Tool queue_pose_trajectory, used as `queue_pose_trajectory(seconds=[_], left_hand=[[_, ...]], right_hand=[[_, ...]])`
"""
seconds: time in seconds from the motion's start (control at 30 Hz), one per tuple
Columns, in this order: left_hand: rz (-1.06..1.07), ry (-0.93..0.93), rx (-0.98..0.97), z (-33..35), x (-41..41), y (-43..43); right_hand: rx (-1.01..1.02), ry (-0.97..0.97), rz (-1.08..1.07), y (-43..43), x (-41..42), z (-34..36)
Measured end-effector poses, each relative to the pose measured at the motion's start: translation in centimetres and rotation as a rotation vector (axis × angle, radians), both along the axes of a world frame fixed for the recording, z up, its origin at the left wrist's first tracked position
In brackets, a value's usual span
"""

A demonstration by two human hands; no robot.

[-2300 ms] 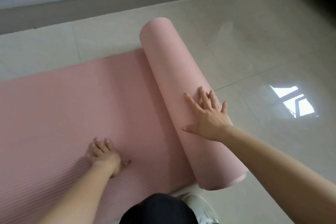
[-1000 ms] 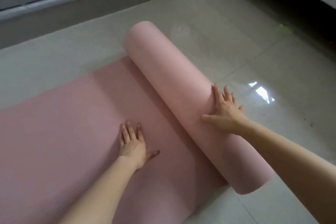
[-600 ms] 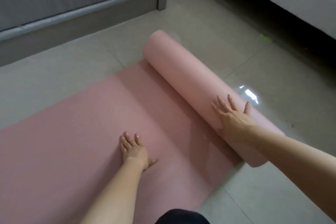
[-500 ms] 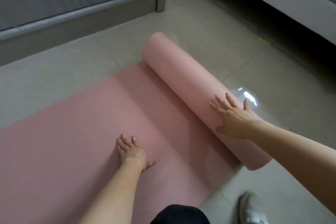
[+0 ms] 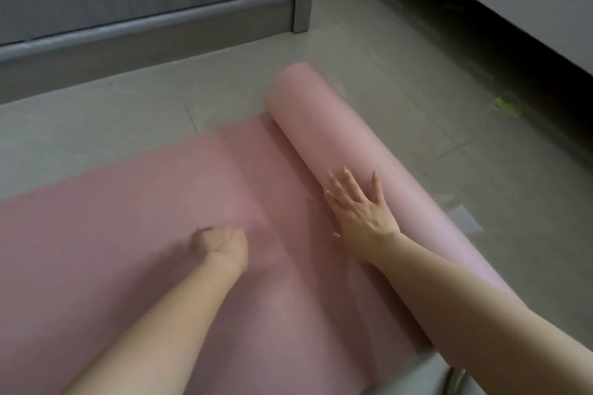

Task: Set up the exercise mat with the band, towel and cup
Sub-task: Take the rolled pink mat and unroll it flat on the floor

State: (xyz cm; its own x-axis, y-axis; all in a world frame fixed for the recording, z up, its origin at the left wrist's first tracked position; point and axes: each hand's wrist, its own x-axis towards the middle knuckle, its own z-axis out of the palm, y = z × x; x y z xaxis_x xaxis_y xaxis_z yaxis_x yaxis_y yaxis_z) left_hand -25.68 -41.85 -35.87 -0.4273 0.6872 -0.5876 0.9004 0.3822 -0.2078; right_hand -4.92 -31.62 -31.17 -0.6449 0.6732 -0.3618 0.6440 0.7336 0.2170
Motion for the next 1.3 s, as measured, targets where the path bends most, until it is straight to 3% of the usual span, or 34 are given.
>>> queue_pose_trajectory(seconds=[0.1,0.2,0.33,0.43,0.53,0.8,1.0,1.17,1.3], left_hand=[[-0.041,-0.243,0.296,-1.7,5.3,3.3],[-0.024,-0.379,0.379,-4.1,9.4,5.3],[0.057,-0.312,0.418,-6.6,13.4,7.3],[0.16,-0.275,0.351,-6.5,15.5,8.9],[0.225,-0.294,0.274,-5.6,16.4,10.6],[0.051,-0.349,0.368,-5.9,20.8,17.7],[0.012,-0.373,0.421,-6.7,24.3,23.4],[-0.033,-0.366,0.476,-7.4,26.0,28.5],[-0.059,-0.348,0.489,-8.4,27.3,32.2]], right_hand=[[0.077,0.047,0.027,3.2,3.7,-1.3],[0.088,0.156,-0.062,5.8,6.3,-1.9],[0.064,0.285,-0.046,9.3,9.6,-2.2],[0.077,0.201,0.057,11.9,11.2,-2.4],[0.072,0.186,-0.09,14.0,12.5,-2.7],[0.071,0.17,-0.272,20.5,18.9,-4.5],[0.091,0.108,-0.11,25.8,22.8,-4.9],[0.207,0.094,-0.317,29.2,23.4,-5.4],[0.315,-0.003,-0.254,32.9,26.6,-7.7]])
